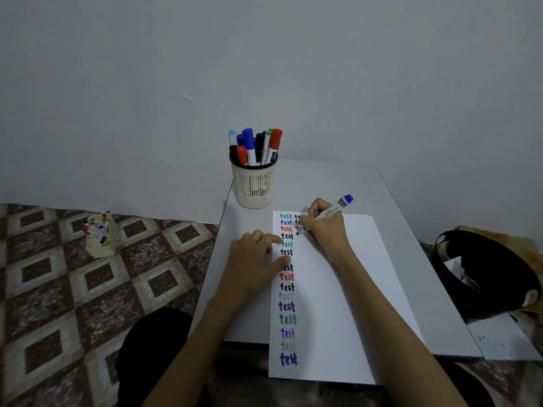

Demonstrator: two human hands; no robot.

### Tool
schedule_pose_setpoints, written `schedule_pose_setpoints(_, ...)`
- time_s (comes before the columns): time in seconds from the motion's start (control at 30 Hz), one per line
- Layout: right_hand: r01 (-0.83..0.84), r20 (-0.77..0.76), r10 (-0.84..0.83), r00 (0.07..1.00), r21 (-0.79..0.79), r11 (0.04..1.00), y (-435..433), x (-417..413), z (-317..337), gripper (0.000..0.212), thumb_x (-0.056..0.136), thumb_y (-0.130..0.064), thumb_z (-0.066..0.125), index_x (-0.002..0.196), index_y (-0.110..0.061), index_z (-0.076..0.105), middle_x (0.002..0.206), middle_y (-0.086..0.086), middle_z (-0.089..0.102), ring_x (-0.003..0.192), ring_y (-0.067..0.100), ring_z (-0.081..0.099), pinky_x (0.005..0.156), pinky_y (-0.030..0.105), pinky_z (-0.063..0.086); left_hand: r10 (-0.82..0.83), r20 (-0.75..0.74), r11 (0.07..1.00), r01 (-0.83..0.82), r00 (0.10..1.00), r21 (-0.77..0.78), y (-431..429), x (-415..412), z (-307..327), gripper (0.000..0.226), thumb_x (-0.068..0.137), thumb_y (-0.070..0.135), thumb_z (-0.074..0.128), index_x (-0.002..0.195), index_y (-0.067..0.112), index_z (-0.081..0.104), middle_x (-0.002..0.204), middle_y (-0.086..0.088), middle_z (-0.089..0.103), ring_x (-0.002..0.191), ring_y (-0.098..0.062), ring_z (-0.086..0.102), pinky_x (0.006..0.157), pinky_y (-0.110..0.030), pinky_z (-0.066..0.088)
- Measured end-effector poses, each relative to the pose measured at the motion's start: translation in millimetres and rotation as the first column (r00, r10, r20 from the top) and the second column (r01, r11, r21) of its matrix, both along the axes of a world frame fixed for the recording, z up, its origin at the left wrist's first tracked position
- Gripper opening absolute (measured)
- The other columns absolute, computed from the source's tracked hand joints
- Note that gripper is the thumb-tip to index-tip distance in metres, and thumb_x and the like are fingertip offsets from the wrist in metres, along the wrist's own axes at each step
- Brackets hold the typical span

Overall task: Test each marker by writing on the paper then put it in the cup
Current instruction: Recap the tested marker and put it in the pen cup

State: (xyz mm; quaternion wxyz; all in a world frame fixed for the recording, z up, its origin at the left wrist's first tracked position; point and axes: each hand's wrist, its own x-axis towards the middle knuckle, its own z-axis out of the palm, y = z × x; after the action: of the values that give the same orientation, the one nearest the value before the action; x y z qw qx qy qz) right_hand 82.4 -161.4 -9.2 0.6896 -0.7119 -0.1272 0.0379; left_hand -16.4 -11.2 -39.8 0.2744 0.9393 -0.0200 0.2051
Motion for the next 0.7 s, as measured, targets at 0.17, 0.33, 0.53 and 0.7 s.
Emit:
schedule_pose_setpoints(0.17,-0.001,0.015,0.000,1.000,0.039,0.999,-1.5,1.1,0.8,0.035,0.085,0.015,0.056,0.067,-0.008,0.036,0.064,0.013,0.055,0.059,0.017,0.070,0.053,0.026,0.055,-0.008,0.007,1.000,0.008,1.000,-0.016,-0.3,-1.3,1.4,0.054,0.073,0.066,0.041,0.105,0.028,0.062,0.083,0.013,0.048,0.080,-0.008,0.046,0.074,-0.028,0.031)
schedule_pose_setpoints(0.33,0.002,0.042,-0.002,0.999,-0.020,1.000,0.1,0.8,-0.5,0.034,0.084,0.014,0.056,0.066,-0.008,0.038,0.070,0.016,0.056,0.068,0.021,0.072,0.052,0.023,0.054,-0.009,0.003,1.000,0.009,1.000,-0.023,-0.1,-1.2,0.9,0.053,0.073,0.066,0.042,0.105,0.027,0.061,0.082,0.013,0.048,0.079,-0.008,0.046,0.074,-0.028,0.029)
schedule_pose_setpoints(0.53,0.008,0.038,-0.008,0.999,-0.007,1.000,-2.5,0.0,0.7,0.035,0.083,0.017,0.055,0.065,-0.008,0.038,0.069,0.016,0.056,0.066,0.019,0.072,0.051,0.022,0.055,-0.006,0.006,1.000,0.006,1.000,-0.030,-0.4,-1.3,0.9,0.054,0.072,0.066,0.042,0.104,0.027,0.062,0.082,0.011,0.050,0.079,-0.008,0.046,0.073,-0.026,0.026)
schedule_pose_setpoints(0.7,0.024,0.040,-0.024,0.999,0.001,1.000,-2.2,1.0,-0.8,0.035,0.085,0.014,0.056,0.066,-0.008,0.036,0.073,0.019,0.057,0.070,0.021,0.073,0.054,0.024,0.056,-0.007,0.001,1.000,0.007,1.000,-0.028,-0.7,-1.5,0.9,0.055,0.073,0.066,0.041,0.104,0.026,0.062,0.082,0.011,0.051,0.079,-0.007,0.046,0.073,-0.025,0.025)
